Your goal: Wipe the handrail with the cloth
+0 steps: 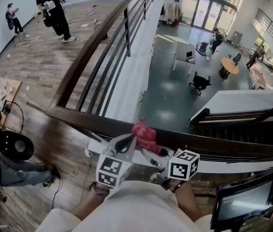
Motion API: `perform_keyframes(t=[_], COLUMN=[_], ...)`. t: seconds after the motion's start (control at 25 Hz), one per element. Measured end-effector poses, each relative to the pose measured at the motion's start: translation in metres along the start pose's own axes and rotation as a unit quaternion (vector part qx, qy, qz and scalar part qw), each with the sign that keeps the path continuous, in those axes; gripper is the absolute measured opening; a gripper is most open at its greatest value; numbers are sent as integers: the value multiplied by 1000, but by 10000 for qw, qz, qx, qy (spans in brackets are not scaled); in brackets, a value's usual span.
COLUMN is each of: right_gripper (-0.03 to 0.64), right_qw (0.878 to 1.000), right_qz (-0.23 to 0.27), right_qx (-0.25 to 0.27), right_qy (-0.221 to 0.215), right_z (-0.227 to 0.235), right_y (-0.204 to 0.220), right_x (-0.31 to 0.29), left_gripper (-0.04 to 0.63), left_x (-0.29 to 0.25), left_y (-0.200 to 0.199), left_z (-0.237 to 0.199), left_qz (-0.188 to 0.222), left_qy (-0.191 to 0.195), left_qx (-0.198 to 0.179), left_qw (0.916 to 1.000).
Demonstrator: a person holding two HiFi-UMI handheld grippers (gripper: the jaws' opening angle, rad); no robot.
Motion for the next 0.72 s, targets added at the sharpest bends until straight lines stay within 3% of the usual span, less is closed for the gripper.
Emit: perform_keyframes(t=[0.72], right_gripper=[63], right_qw=[9998], right_qz=[46], right_qx=[131], right_qy=[-141], right_z=[0], right_y=[-21], right_x=[34], left_gripper=[5], left_x=[-22], left_y=[-24], left_z=[22], left_qz=[121], left_qy=[-104], left_qx=[-33], left_qw=[9999])
Point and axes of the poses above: the fingertips, and each gripper's own axes: x backward along the fingers, z to its right, y out of its underside, the point moved 7 cm from there along x, backward along the fingers, and after that the axes turned 15 degrees about -x, right-handed, at the moved point
